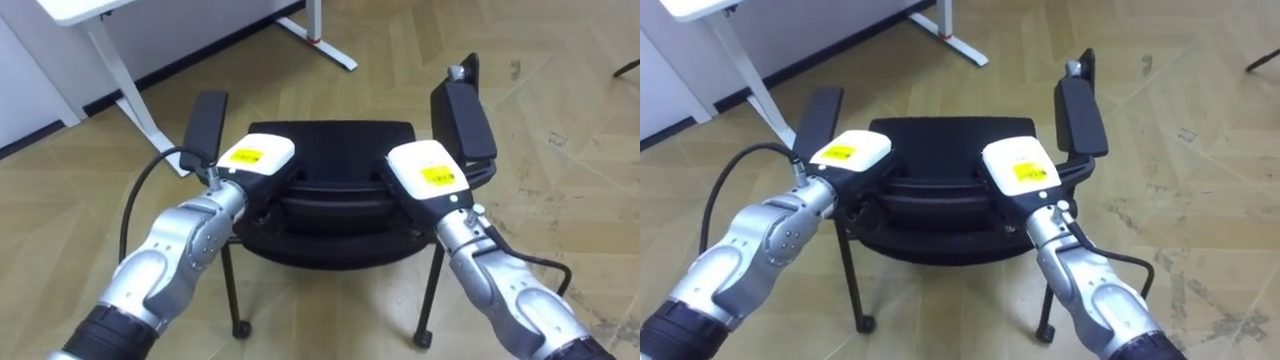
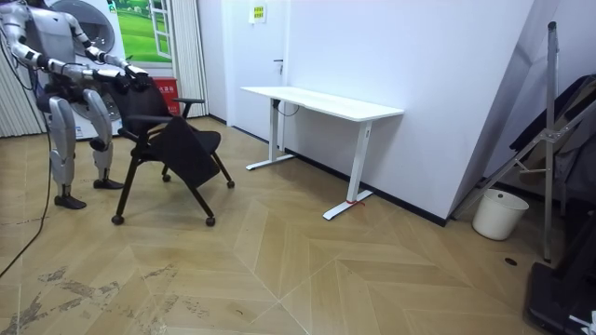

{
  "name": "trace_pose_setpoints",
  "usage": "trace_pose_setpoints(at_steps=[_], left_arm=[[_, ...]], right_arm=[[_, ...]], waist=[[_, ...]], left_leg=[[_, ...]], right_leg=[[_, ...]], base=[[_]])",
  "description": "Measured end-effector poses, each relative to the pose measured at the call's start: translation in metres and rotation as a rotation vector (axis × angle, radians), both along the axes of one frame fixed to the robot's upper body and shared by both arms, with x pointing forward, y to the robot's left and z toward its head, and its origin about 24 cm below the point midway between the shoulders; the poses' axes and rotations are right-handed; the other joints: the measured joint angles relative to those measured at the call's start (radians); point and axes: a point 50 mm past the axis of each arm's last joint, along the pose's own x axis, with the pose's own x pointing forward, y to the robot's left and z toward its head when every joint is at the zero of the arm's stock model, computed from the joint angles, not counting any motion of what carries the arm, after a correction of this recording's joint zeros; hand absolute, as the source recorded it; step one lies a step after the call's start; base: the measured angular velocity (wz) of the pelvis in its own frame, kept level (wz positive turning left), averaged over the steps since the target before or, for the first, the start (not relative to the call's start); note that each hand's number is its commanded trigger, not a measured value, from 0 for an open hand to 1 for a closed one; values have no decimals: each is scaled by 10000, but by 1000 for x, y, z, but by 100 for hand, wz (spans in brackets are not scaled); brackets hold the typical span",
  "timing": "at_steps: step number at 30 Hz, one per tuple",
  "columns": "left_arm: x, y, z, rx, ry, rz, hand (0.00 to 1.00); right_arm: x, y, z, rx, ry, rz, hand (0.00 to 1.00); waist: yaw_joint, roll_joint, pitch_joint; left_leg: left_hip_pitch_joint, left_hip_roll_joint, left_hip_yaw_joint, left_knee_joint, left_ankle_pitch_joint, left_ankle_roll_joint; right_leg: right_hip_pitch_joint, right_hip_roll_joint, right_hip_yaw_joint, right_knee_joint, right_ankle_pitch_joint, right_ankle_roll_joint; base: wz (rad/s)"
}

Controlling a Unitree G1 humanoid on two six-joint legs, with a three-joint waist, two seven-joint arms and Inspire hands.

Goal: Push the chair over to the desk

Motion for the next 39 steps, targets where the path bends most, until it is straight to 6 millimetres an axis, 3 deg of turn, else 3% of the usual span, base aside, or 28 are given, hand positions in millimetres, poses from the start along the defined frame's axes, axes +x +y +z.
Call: trace_pose_setpoints(at_steps=[2,3,5,8,11,12,14,16,17,18,19,21,22,23,24,25,26,27,28,30,32,35,36,37,38,39], left_arm=[[0,0,-1,28,19,-7,100],[-1,0,-2,53,86,-29,100],[-1,-1,-6,43,228,-16,100],[-2,0,-10,42,420,52,100],[-4,2,-12,-43,621,120,100],[-5,2,-14,-78,701,153,100],[-5,1,-14,-258,723,111,100],[-8,0,-16,-322,949,-59,100],[-8,-1,-16,-313,992,-120,100],[-8,0,-16,-311,956,-152,100],[-7,0,-14,-344,800,-155,100],[-2,-1,-7,-290,590,-262,100],[-1,-1,-6,-297,560,-259,100],[-1,-1,-6,-300,553,-268,100],[-1,-2,-6,-325,576,-310,100],[-2,-2,-7,-319,643,-348,100],[-3,-2,-8,-301,691,-381,100],[-4,-2,-9,-264,733,-470,100],[-4,-2,-9,-263,703,-493,100],[-3,1,-6,-287,469,-563,100],[-3,3,-6,-276,433,-605,100],[-3,3,-6,-278,443,-617,100],[-3,3,-6,-292,464,-620,100],[-3,4,-6,-286,470,-625,100],[-3,4,-6,-268,477,-640,100],[-3,4,-6,-272,467,-632,100]], right_arm=[[0,0,-1,69,153,-18,100],[-1,-1,-3,101,302,5,100],[-2,-1,-5,78,442,27,100],[-3,-1,-6,21,678,93,100],[-4,0,-6,-5,823,185,100],[-5,0,-6,-67,854,237,100],[-5,-3,-2,-230,782,341,100],[-8,-7,-4,-322,796,451,100],[-10,-7,-5,-321,803,444,100],[-10,-7,-5,-292,765,426,100],[-9,-8,-4,-251,645,384,100],[-6,-8,0,-173,462,297,100],[-5,-8,2,-189,422,259,100],[-4,-8,2,-194,444,244,100],[-5,-9,2,-184,524,233,100],[-6,-9,0,-163,668,232,100],[-7,-9,-2,-159,758,235,100],[-10,-10,-4,-92,818,229,100],[-11,-10,-4,-59,770,229,100],[-10,-9,-1,2,595,265,100],[-10,-9,0,27,529,349,100],[-11,-8,0,17,488,413,100],[-12,-8,0,18,492,435,100],[-13,-8,0,21,498,448,100],[-13,-8,0,13,494,495,100],[-13,-8,0,14,471,520,100]], waist=[[-95,-3,3],[-66,-8,0],[-90,-4,1],[-96,20,-2],[44,177,-18],[154,224,-21],[156,182,-6],[454,230,-139],[513,198,-175],[475,128,-226],[405,-74,-161],[405,-221,-174],[411,-197,-172],[375,-194,-169],[269,-175,-153],[225,-175,-120],[157,-146,-99],[-58,-68,-53],[-106,-24,-24],[-112,117,54],[-224,195,102],[-312,278,122],[-411,323,129],[-438,329,123],[-530,332,86],[-647,339,-13]], left_leg=[[-169,196,65,474,-266,-27],[-224,350,367,753,-338,-61],[-284,528,832,1164,-353,-75],[-676,868,1143,2285,-350,-74],[-1166,1252,1192,3442,-248,-92],[-1479,1144,1176,3498,-309,-156],[-1782,788,1111,2102,-219,-152],[-1741,433,1087,940,807,102],[-1662,360,1099,922,962,183],[-1490,146,1170,925,883,315],[-1415,-78,1268,919,738,436],[-1425,-274,1458,1042,415,632],[-1406,-344,1565,1160,219,730],[-1365,-410,1576,1211,135,784],[-1220,-453,1616,1310,-41,905],[-963,-504,1583,1322,-214,1021],[-839,-523,1510,1330,-297,1042],[-649,-560,1347,1330,-461,1147],[-593,-565,1313,1331,-548,1155],[-463,-559,1293,1330,-796,1242],[-294,-556,1265,1342,-990,1272],[46,-558,1187,1504,-1412,1308],[131,-548,1045,1672,-1636,1205],[210,-554,1012,1734,-1767,1162],[343,-561,894,1865,-1998,1160],[457,-550,691,1959,-2182,1078]], right_leg=[[11,113,-255,430,-291,-82],[7,153,-329,644,-453,-149],[7,147,-468,957,-713,-241],[-39,149,-563,1555,-1235,-426],[-60,331,-430,1927,-1457,-690],[-59,323,-196,2140,-1592,-745],[-264,176,-17,2429,-1804,-690],[-321,-45,333,2605,-1993,-545],[-271,-109,398,2601,-2027,-482],[-160,-335,371,2639,-2119,-312],[-170,-589,350,2859,-2223,-138],[-561,-911,390,3736,-2282,43],[-1004,-1162,401,4841,-2089,253],[-1276,-1310,423,5448,-1906,252],[-1738,-1466,647,6593,-1314,255],[-2234,-1520,978,7616,-454,203],[-2394,-1534,1033,8010,6,153],[-2634,-1549,1077,8590,734,78],[-2811,-1537,1092,8807,868,133],[-3962,-1274,1053,9185,587,143],[-4652,-936,916,8432,263,117],[-5154,-420,704,5459,245,30],[-5091,-214,672,4212,434,-142],[-5098,-161,695,3730,556,-186],[-5068,-76,684,3043,898,-256],[-5005,6,663,2790,1349,-351]], base=[[29],[19],[23],[20],[-4],[-3],[-15],[-63],[-37],[0],[7],[-17],[-24],[-6],[3],[4],[12],[19],[12],[0],[7],[15],[20],[27],[30],[35]])
